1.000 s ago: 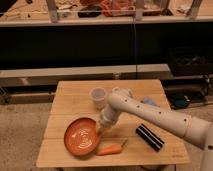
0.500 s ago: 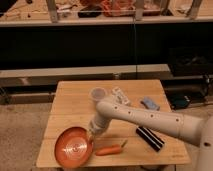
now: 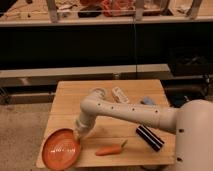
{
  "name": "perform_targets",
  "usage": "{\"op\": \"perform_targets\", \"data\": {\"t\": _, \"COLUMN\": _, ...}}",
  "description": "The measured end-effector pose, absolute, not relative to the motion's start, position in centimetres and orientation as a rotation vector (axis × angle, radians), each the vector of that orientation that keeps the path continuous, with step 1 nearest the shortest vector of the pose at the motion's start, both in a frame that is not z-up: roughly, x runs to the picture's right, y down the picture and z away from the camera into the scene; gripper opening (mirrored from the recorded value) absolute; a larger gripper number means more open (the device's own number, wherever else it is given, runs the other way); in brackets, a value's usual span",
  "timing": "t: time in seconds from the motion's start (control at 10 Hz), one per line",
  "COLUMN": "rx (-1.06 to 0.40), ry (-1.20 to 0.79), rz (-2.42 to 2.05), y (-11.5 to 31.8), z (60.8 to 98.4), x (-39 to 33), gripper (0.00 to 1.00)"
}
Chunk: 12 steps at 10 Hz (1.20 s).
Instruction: Drag the ceramic bowl in a circle
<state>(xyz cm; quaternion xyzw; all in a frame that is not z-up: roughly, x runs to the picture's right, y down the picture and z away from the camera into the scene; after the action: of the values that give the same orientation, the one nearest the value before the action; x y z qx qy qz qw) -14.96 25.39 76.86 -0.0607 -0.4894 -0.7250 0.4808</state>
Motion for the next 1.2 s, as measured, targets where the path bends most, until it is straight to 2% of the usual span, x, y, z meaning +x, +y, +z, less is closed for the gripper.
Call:
{"op": "perform_targets", "data": {"t": 0.7, "rx": -0.147, "ry": -1.208, "rz": -1.633, "y": 18.4, "z": 82.0, "x": -16.3, "gripper": 0.00}}
{"op": "perform_targets", "data": {"t": 1.2, "rx": -0.196, "ry": -1.146, "rz": -1.482, "y": 18.6, "z": 83.2, "x": -9.4, "gripper": 0.00}}
